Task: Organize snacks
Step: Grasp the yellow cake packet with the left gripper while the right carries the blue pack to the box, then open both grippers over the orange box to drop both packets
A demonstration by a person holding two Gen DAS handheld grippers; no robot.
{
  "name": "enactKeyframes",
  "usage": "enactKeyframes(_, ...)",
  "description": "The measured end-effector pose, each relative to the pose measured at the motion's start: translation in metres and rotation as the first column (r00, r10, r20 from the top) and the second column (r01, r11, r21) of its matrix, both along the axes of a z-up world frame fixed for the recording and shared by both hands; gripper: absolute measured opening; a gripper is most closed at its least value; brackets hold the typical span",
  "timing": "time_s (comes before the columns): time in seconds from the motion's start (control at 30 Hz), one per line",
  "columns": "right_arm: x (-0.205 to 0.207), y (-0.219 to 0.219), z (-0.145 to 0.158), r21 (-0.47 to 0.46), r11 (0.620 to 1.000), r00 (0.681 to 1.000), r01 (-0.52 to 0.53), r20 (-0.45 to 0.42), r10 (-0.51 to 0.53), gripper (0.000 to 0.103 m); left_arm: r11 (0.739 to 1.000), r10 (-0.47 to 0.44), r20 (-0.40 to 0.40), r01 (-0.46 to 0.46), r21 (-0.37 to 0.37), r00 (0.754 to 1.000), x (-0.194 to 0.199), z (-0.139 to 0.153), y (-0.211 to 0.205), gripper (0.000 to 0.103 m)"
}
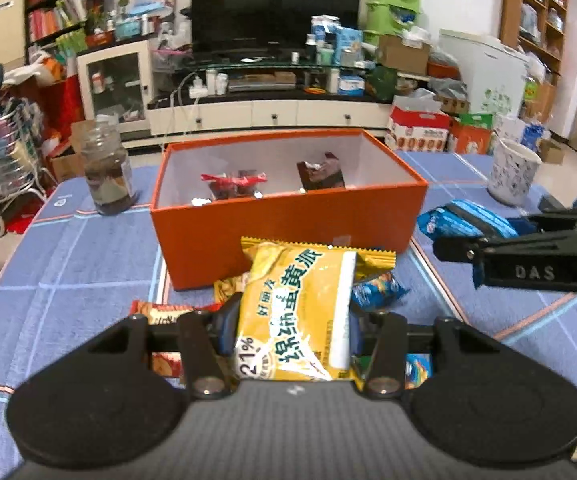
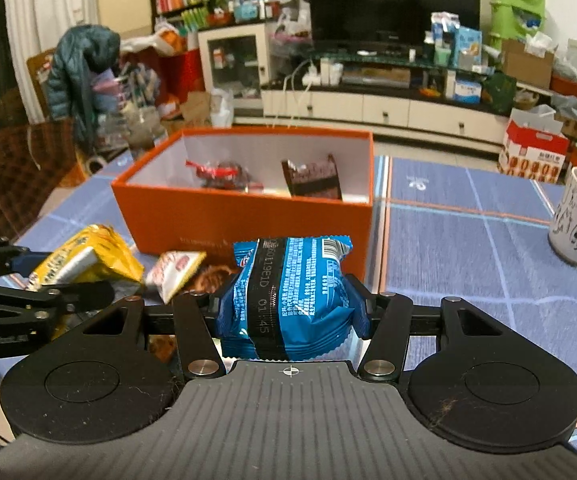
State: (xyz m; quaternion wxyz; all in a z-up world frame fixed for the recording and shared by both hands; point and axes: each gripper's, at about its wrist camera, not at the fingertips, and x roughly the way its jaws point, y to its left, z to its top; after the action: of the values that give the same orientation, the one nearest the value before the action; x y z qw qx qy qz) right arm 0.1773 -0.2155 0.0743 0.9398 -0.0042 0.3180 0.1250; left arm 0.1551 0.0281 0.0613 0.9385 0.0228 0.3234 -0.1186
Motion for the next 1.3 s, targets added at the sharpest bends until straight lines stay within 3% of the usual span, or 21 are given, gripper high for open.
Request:
enactKeyframes(0.57, 0.014, 0.002, 0.017, 0.02, 0.999, 0.999, 0.027, 0.022, -0.028, 0.041, 0.987, 0.155, -0.014, -0.154, 0.049, 0.988, 0.041, 0.008, 0.01, 0.047)
enactKeyframes(0.87, 0.022, -0.004, 0.023, 0.007, 0.999, 0.999, 0.04, 0.031, -0.041, 0.041, 0.984, 0.174, 0.032, -0.175, 0.023, 0.984, 0.052, 0.036, 0.018, 0.047)
enactKeyframes(1.0, 0.053, -0.003, 0.036, 0.015, 0.999, 0.998, 0.041, 0.042, -0.042, 0.041, 0.981, 0.19, 0.073, -0.192, 0.015, 0.979, 0.071, 0.058, 0.019, 0.047)
enactKeyframes(1.13, 0.108, 0.013, 0.046, -0.01, 0.999, 0.999, 0.039, 0.025, -0.039, 0.041, 0.979, 0.193, 0.064, -0.197, 0.059, 0.979, 0.118, 0.062, 0.005, 0.048)
enactKeyframes(1.17, 0.122, 0.018, 0.045, -0.023, 0.999, 0.999, 0.038, 0.015, -0.037, 0.043, 0.98, 0.183, 0.044, -0.186, 0.071, 0.982, 0.135, 0.057, 0.001, 0.055)
enactKeyframes(1.2, 0.137, 0.023, 0.043, -0.037, 0.999, 0.999, 0.039, -0.003, -0.039, 0.047, 0.98, 0.183, 0.035, -0.186, 0.076, 0.982, 0.147, 0.051, -0.002, 0.075)
enactKeyframes(1.23, 0.148, 0.027, 0.042, -0.04, 0.998, 0.999, 0.048, -0.021, -0.049, 0.053, 0.977, 0.197, 0.026, -0.198, 0.08, 0.98, 0.155, 0.046, -0.002, 0.083)
enactKeyframes(1.27, 0.153, 0.028, 0.041, -0.042, 0.998, 0.998, 0.057, -0.029, -0.058, 0.053, 0.971, 0.222, 0.013, -0.222, 0.089, 0.975, 0.159, 0.041, 0.0, 0.089)
enactKeyframes(1.3, 0.152, 0.027, 0.043, -0.041, 0.997, 0.998, 0.063, -0.023, -0.064, 0.053, 0.969, 0.232, 0.007, -0.232, 0.083, 0.973, 0.157, 0.04, 0.004, 0.088)
